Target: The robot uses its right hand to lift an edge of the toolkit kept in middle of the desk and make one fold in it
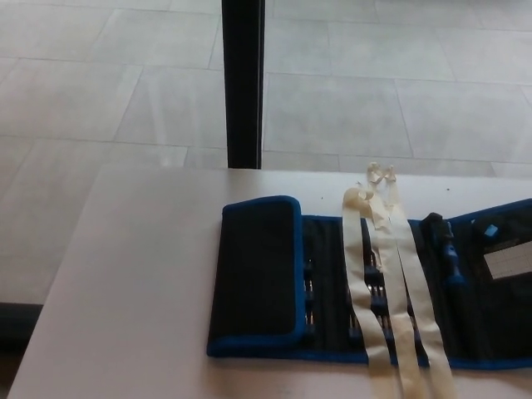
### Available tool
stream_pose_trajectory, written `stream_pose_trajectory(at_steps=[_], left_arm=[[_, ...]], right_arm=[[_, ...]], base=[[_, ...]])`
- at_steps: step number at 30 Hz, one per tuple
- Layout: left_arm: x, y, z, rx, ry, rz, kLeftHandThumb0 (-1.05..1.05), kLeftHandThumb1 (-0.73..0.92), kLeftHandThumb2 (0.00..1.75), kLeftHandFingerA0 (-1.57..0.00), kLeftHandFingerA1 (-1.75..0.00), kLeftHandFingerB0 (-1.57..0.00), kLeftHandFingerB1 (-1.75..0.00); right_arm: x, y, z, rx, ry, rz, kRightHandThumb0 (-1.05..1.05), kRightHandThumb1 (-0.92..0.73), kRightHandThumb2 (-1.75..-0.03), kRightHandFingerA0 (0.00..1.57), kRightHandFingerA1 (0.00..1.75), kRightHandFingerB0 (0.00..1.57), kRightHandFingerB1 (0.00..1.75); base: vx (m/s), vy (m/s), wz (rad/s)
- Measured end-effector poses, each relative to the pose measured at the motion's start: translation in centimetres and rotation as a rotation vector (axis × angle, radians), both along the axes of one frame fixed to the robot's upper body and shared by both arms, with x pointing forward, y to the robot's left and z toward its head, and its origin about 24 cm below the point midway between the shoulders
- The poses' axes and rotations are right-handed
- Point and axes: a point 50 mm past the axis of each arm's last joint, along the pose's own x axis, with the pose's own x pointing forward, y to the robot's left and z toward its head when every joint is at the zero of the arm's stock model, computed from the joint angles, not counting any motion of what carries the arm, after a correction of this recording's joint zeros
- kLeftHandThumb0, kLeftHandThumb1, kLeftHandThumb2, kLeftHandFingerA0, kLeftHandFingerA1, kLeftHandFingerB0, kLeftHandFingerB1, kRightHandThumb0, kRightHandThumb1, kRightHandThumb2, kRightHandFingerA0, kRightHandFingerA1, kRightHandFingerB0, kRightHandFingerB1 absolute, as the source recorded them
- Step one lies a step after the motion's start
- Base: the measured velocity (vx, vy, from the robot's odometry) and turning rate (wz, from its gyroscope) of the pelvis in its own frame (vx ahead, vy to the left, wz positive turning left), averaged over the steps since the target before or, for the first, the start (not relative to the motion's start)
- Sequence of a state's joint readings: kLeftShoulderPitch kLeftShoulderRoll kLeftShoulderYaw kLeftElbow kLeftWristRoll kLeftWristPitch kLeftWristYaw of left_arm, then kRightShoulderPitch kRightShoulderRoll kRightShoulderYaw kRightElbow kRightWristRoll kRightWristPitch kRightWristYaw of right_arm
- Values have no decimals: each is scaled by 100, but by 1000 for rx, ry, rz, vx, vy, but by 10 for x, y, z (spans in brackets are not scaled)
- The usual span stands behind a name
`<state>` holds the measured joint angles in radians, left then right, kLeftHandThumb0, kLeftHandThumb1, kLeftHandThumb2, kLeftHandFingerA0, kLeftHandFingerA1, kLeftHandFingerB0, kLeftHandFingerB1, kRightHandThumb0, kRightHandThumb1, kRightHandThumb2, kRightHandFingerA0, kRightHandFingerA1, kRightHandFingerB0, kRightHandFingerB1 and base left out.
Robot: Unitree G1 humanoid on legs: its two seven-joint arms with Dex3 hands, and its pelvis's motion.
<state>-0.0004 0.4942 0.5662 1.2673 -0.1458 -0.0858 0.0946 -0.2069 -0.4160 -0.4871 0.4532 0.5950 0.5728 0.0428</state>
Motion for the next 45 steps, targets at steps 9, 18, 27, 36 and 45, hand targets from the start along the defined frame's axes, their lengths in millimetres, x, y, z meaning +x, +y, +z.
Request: stream_pose_trajectory(at_steps=[9,18,27,36,45], left_arm=[[-1,2,2,10,6,-5,-54,59,58,-78,-74,-69,-60],[-1,2,2,12,10,-11,-54,59,58,-78,-72,-71,-59],[-1,3,3,18,13,-17,-56,59,58,-82,-73,-71,-60],[0,4,4,19,5,-14,-57,59,58,-81,-72,-70,-59],[0,3,4,19,7,-17,-56,60,58,-81,-71,-71,-59]], right_arm=[[8,19,0,-36,45,181,-63,-81,-62,31,47,24,42],[14,39,3,-24,72,312,-64,-80,-64,35,48,25,42],[15,43,7,-6,85,329,-61,-81,-62,33,52,26,45],[17,64,27,-29,-86,310,-60,-76,-63,43,47,31,40],[23,94,46,-193,-206,417,-64,-77,-64,40,47,31,42]], base=[[0,0,0],[0,0,0],[0,0,0],[0,0,0],[0,0,0]])
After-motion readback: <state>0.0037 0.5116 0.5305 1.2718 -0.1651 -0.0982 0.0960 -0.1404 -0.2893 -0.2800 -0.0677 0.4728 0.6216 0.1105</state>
